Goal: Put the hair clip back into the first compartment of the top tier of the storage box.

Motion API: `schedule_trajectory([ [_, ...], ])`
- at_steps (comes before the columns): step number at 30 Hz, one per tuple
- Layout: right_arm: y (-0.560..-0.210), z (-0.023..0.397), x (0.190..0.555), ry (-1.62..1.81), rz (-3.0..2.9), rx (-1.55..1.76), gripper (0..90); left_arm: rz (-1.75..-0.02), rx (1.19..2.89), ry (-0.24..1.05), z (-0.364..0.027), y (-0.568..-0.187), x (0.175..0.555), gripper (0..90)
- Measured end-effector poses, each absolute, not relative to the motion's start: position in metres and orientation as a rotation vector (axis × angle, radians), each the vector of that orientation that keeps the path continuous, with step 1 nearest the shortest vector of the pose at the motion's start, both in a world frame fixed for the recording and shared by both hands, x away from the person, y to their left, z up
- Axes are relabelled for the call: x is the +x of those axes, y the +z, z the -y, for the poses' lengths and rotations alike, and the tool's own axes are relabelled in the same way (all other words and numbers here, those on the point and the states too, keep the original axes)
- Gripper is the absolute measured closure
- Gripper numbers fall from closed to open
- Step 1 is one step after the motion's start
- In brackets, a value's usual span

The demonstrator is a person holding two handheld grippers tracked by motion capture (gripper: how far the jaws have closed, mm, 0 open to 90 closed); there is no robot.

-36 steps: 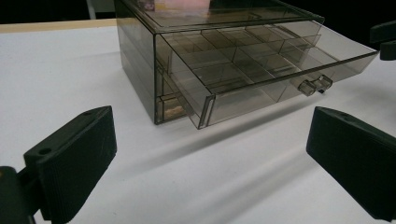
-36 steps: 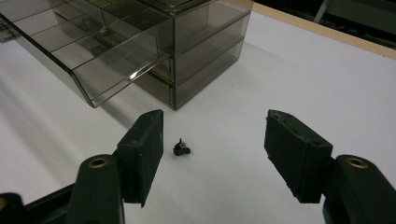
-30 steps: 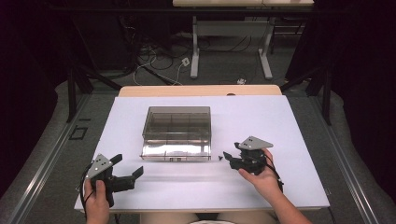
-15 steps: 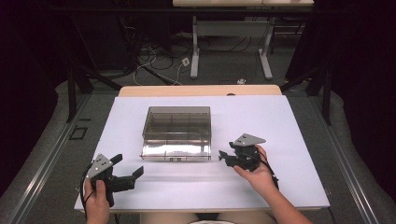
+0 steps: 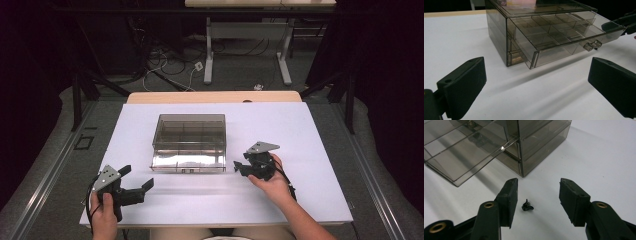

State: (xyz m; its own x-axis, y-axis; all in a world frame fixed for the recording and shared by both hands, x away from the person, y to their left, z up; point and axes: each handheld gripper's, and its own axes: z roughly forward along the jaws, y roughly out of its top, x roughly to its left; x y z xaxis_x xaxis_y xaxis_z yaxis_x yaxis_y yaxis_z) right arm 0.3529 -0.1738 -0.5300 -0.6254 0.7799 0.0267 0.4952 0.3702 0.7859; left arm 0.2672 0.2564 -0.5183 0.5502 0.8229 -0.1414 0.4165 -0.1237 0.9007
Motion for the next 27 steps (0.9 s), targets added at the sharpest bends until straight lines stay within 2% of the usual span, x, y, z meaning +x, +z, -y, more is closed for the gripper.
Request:
schedule_trajectory([
  [12,-0.538,0.171,0.361,1.122,-2.326,1.126,53.2,-1.037,1.746,0.485,-0.256,-0.519,0.267,1.9],
  [20,-0.542,0.167,0.362,1.114,-2.344,1.105,60.1,-1.04,1.743,0.481,-0.256,-0.519,0.267,1.9],
  [27,-0.545,0.165,0.362,1.12,-2.358,1.105,61.9,-1.039,1.744,0.48,-0.256,-0.519,0.267,1.9],
])
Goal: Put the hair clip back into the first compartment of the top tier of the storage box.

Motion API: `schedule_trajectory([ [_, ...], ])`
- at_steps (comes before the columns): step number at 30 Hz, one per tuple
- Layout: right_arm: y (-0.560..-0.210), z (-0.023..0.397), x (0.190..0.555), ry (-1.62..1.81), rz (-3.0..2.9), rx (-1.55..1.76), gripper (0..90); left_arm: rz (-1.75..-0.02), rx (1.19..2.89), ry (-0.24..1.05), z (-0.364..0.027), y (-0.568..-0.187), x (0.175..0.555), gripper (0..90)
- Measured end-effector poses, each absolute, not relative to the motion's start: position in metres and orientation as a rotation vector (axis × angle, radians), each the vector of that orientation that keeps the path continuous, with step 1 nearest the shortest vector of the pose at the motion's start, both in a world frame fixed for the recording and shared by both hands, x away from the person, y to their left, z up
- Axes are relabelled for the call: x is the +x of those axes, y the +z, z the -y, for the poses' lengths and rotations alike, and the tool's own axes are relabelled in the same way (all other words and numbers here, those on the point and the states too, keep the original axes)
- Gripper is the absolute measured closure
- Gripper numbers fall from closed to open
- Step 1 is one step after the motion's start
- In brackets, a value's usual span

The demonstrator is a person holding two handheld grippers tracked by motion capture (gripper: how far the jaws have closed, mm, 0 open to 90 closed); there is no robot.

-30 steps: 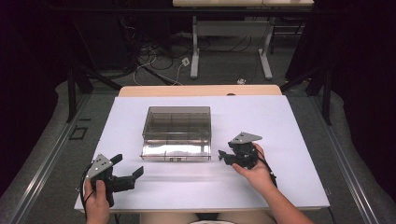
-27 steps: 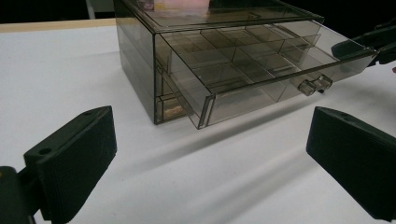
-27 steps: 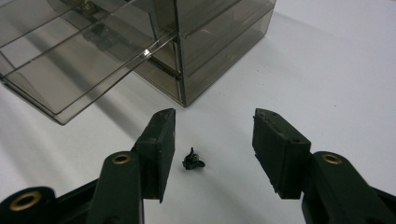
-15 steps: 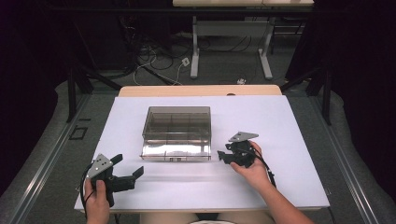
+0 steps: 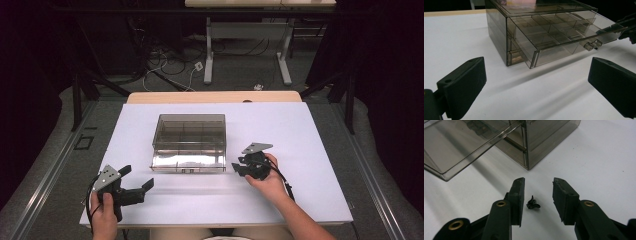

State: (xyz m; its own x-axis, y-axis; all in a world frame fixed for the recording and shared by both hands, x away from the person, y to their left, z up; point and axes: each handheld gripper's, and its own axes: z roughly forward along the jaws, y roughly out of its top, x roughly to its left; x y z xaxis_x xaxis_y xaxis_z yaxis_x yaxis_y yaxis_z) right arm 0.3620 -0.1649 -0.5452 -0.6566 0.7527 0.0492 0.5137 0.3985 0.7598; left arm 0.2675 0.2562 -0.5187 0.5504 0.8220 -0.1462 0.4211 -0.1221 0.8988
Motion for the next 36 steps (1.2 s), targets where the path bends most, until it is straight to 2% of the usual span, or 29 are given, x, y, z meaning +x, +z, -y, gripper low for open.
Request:
schedule_trajectory([
  [36,-0.555,0.161,0.367,1.011,-2.496,1.134,70.7,-1.04,1.747,0.481,-0.256,-0.519,0.268,1.9],
])
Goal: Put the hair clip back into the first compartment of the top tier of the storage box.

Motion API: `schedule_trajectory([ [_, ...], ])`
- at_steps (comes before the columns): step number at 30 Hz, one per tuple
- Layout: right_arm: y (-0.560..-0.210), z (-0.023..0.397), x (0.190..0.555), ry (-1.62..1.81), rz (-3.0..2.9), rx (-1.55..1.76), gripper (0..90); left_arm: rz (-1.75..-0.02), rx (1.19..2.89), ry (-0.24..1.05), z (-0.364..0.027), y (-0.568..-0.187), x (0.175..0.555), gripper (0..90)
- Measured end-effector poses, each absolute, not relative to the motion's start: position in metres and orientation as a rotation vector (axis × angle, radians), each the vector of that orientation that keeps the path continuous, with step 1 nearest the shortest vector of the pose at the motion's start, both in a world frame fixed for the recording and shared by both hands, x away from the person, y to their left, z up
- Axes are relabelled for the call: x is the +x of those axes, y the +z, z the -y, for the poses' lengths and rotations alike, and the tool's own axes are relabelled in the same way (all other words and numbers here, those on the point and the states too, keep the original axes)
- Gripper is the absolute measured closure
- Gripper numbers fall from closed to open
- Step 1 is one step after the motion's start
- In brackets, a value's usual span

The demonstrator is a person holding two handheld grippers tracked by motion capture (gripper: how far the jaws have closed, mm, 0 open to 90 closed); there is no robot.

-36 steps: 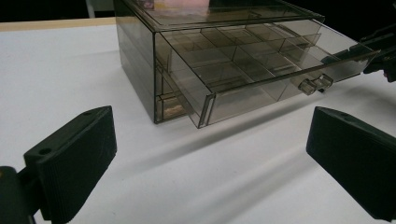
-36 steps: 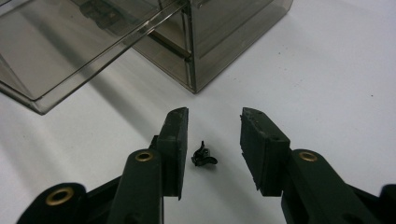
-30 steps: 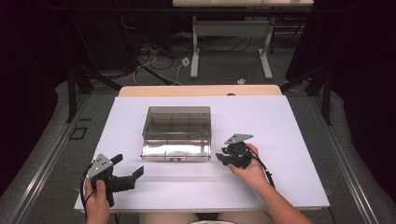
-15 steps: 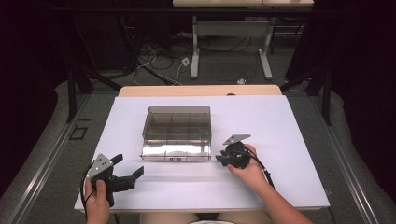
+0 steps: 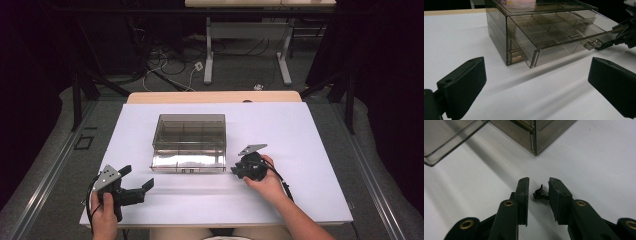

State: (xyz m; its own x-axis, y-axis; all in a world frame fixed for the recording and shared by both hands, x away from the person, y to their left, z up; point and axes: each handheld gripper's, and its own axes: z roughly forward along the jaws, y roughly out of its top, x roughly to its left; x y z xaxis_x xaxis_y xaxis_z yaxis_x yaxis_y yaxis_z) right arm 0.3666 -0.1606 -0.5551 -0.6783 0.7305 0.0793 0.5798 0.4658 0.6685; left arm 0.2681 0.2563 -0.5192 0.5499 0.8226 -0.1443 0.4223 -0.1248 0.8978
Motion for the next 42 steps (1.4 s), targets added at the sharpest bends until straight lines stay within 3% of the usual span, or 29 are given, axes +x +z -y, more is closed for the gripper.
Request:
schedule_trajectory([
  [16,-0.5552,0.162,0.3666,1.015,-2.491,1.145,78.1,-1.04,1.747,0.482,-0.2564,-0.5192,0.268,1.9],
  [42,-0.549,0.1643,0.362,1.065,-2.461,1.254,79.4,-1.039,1.748,0.483,-0.2565,-0.5192,0.268,2.0],
])
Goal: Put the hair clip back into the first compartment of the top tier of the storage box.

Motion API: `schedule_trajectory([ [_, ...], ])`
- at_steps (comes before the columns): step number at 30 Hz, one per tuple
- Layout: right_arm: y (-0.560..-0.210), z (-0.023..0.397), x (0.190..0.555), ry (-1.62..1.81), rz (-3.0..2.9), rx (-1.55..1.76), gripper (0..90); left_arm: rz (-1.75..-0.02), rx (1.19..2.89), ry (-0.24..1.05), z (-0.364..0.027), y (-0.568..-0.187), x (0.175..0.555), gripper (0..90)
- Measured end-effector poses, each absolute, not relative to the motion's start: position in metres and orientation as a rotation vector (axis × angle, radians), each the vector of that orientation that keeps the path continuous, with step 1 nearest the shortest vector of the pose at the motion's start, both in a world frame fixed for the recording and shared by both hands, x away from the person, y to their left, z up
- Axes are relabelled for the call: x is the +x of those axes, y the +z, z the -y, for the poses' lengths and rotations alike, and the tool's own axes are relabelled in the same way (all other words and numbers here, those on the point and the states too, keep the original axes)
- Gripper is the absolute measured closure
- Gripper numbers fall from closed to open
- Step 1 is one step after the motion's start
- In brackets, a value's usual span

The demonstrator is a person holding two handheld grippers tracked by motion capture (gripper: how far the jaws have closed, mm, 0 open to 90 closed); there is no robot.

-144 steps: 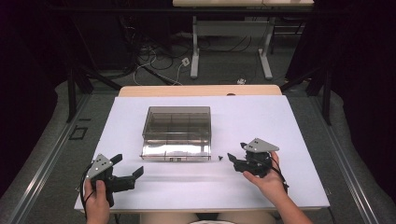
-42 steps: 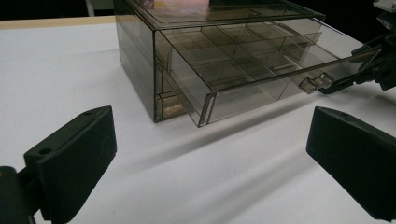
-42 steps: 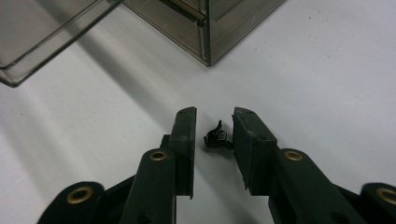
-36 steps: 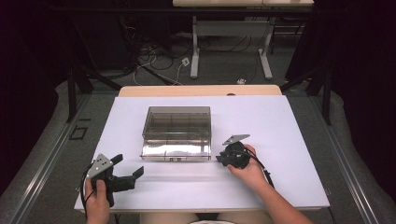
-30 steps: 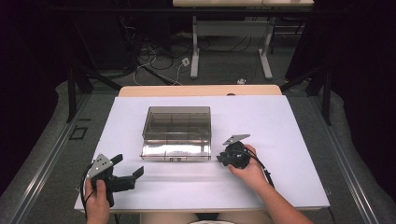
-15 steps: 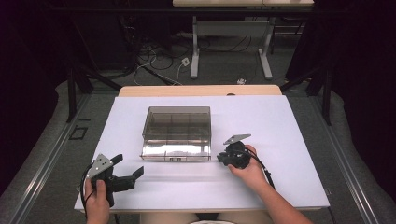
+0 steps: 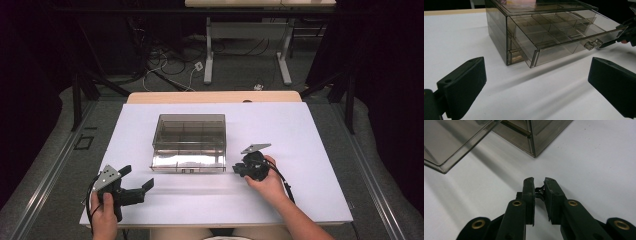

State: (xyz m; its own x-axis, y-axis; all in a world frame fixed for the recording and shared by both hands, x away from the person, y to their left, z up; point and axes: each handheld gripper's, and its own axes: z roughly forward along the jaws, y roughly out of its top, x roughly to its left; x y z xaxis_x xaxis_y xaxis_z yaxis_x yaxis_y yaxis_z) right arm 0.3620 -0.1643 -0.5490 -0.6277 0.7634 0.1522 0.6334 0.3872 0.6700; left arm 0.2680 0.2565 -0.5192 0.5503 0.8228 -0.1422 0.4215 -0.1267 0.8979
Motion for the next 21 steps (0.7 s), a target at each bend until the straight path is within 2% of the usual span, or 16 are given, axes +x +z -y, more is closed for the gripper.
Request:
schedule_trajectory([
  [21,-0.535,0.166,0.353,1.081,-2.351,1.321,79.5,-1.037,1.756,0.488,-0.257,-0.519,0.268,2.0],
])
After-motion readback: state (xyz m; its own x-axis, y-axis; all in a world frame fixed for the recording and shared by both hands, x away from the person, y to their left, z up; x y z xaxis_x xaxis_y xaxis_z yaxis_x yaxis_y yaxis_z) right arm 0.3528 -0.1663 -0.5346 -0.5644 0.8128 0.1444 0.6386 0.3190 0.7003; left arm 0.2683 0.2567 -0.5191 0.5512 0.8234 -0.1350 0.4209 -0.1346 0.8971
